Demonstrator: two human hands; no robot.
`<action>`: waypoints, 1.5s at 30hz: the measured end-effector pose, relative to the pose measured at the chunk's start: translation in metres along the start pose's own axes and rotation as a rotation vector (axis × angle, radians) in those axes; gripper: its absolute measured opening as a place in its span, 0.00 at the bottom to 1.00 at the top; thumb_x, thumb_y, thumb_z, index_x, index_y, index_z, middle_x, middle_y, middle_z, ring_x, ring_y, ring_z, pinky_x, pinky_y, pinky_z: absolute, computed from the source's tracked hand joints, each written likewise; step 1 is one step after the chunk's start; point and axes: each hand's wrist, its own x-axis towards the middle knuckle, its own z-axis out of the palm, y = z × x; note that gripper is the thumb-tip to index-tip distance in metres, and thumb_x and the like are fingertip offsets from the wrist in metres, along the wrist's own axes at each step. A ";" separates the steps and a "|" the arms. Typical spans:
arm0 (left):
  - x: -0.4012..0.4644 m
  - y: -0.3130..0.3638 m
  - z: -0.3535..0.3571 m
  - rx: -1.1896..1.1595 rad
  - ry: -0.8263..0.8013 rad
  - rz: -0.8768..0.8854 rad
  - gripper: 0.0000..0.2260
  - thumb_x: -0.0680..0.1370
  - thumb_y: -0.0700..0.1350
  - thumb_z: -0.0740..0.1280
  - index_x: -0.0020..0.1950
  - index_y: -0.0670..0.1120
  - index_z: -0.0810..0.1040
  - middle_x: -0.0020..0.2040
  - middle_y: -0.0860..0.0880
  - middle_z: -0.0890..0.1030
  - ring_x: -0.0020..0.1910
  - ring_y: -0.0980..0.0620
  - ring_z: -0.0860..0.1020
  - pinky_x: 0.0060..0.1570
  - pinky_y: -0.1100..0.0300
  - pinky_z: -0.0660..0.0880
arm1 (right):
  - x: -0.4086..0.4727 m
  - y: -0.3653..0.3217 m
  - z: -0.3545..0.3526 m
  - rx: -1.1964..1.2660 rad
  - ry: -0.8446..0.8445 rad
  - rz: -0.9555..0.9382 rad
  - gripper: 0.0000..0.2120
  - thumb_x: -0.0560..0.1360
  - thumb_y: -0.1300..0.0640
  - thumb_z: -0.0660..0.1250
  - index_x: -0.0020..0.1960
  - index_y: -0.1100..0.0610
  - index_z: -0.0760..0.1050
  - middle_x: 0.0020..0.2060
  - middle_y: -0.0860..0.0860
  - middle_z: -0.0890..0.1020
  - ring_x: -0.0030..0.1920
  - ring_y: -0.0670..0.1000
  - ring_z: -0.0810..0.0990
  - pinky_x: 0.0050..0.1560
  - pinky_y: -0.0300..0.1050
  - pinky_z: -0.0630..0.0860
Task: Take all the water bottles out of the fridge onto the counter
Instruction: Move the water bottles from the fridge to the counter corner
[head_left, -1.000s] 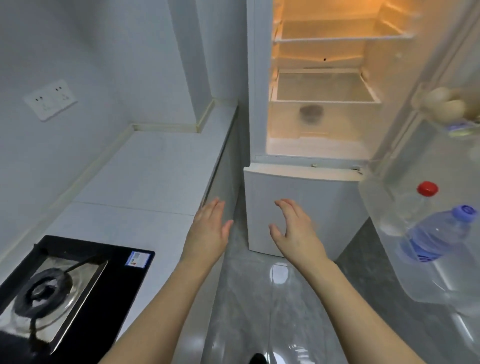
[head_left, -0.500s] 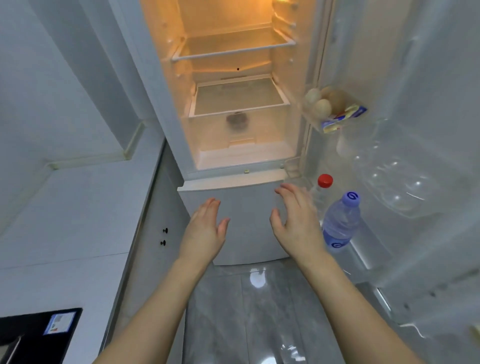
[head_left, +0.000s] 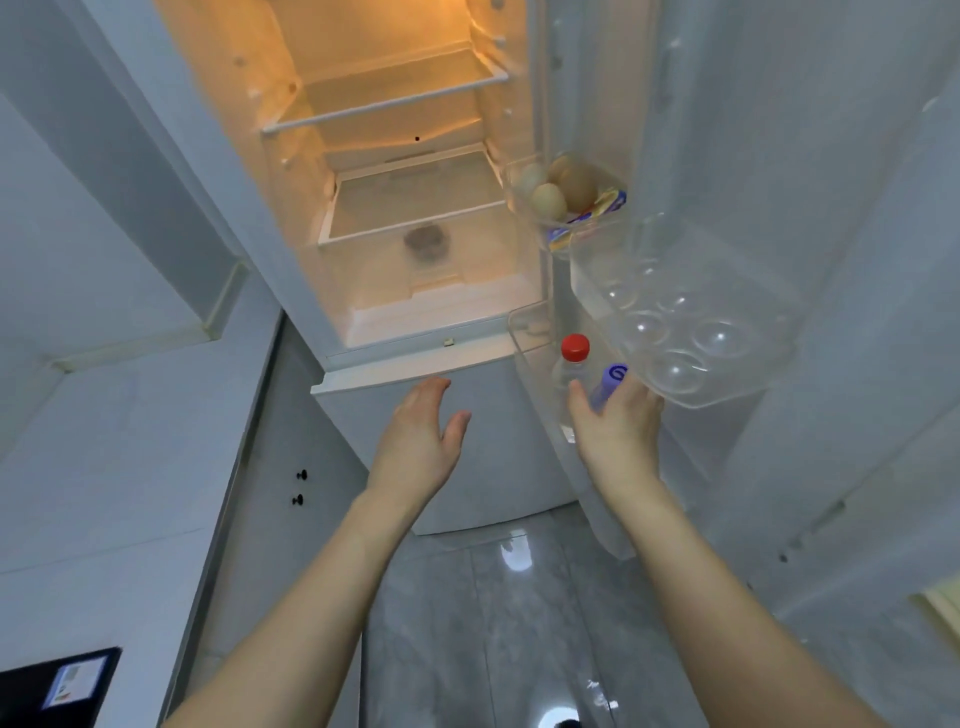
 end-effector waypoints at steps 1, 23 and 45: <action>0.003 0.005 0.001 -0.017 -0.011 -0.002 0.22 0.81 0.49 0.62 0.74 0.43 0.67 0.73 0.48 0.69 0.71 0.51 0.66 0.64 0.64 0.60 | 0.002 0.004 0.001 0.035 -0.012 0.033 0.17 0.75 0.54 0.66 0.58 0.64 0.73 0.52 0.57 0.78 0.54 0.56 0.76 0.62 0.48 0.68; 0.086 0.095 0.041 -0.148 -0.408 0.115 0.15 0.79 0.49 0.63 0.66 0.52 0.72 0.61 0.50 0.78 0.58 0.48 0.76 0.63 0.50 0.72 | 0.005 0.037 0.004 0.153 0.072 -0.029 0.20 0.77 0.60 0.66 0.67 0.62 0.70 0.65 0.58 0.74 0.66 0.58 0.70 0.68 0.49 0.62; 0.076 0.101 0.060 -0.215 -0.295 0.063 0.11 0.80 0.47 0.63 0.62 0.48 0.70 0.54 0.47 0.79 0.52 0.45 0.77 0.55 0.48 0.75 | 0.010 0.043 -0.003 0.164 0.028 -0.018 0.18 0.78 0.56 0.66 0.66 0.60 0.71 0.64 0.56 0.75 0.66 0.57 0.70 0.69 0.58 0.64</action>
